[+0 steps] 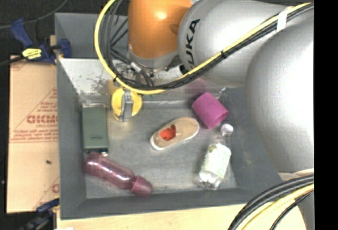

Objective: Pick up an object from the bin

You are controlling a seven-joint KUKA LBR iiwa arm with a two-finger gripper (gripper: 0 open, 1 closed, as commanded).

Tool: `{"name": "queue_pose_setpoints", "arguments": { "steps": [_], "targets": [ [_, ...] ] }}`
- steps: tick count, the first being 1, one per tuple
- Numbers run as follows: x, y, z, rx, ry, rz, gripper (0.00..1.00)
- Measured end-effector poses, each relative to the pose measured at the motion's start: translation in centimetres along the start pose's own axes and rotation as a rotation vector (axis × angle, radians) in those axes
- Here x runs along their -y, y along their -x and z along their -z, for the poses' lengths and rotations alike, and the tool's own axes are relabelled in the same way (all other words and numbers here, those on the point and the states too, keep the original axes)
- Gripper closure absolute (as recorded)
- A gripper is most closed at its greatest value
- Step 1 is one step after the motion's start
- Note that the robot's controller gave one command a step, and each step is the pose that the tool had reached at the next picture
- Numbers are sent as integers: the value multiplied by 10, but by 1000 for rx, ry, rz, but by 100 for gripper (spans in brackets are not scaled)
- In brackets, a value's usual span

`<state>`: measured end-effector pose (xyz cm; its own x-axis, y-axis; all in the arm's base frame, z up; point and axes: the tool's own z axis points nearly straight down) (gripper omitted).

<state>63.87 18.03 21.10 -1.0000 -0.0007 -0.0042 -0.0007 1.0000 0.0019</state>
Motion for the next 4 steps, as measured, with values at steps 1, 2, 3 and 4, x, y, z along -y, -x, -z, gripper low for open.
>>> {"name": "queue_pose_setpoints", "arguments": {
  "steps": [1, 2, 3, 4],
  "targets": [
    [42, -36, -32, -11, -4, 16, 0],
    [51, -19, -44, 4, 0, 60, 0],
    [136, -41, -100, -6, -2, 331, 0],
    [124, -93, -80, 4, 0, 106, 0]
  ]
}}
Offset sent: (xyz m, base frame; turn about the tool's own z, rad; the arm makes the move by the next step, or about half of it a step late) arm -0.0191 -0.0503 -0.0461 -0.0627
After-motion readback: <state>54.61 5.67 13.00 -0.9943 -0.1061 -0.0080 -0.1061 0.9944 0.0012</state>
